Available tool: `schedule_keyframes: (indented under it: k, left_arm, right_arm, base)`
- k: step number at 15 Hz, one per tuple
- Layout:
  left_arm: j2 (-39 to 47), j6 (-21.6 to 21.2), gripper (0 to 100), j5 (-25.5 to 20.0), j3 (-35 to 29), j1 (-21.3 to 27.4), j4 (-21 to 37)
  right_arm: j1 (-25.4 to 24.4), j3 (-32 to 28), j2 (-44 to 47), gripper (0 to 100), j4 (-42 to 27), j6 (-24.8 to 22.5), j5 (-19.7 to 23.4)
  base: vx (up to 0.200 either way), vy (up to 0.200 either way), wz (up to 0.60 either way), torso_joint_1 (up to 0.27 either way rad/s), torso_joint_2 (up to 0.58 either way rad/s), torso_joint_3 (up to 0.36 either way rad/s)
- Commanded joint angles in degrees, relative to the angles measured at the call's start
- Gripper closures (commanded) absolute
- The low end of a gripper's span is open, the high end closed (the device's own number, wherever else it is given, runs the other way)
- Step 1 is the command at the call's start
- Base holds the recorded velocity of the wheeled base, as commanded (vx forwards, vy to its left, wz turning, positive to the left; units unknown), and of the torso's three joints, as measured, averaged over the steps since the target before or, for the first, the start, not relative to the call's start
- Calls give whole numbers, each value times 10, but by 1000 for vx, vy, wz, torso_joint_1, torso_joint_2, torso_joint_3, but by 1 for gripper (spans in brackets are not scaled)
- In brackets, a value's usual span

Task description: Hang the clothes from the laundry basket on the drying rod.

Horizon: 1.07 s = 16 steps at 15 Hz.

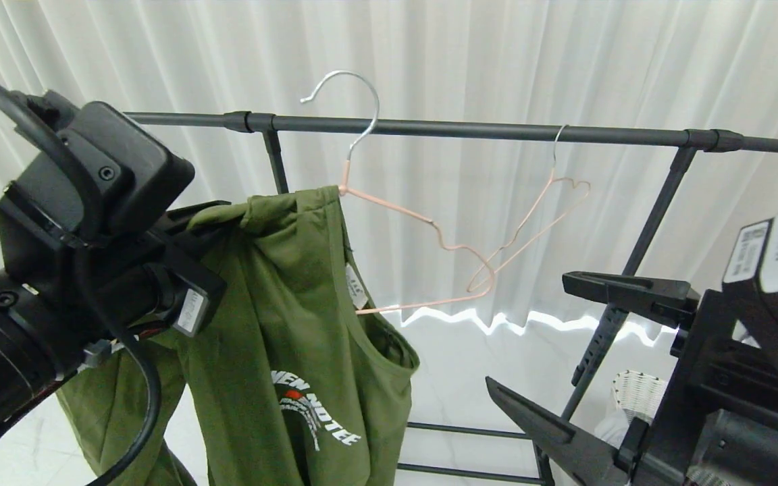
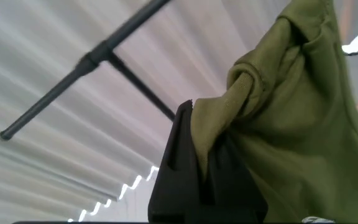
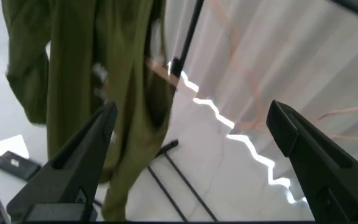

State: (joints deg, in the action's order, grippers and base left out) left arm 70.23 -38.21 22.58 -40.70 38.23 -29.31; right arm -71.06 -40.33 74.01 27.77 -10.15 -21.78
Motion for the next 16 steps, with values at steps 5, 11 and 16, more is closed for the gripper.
schedule_keyframes:
  k: [5,11,16]
  left_arm:
    - [12,3,100,-9,29,1,-95]
    - [9,4,100,-45,25,2,-129]
    - [10,5,100,-45,11,25,-137]
  right_arm:
    - [51,11,58,0,-11,108,0]
    - [109,-44,143,0,-7,206,-20]
    - [107,-76,186,0,32,219,-36]
  base:
    - [0,0,0,0,0,0]
    - [0,0,0,0,0,0]
    - [0,0,0,0,0,0]
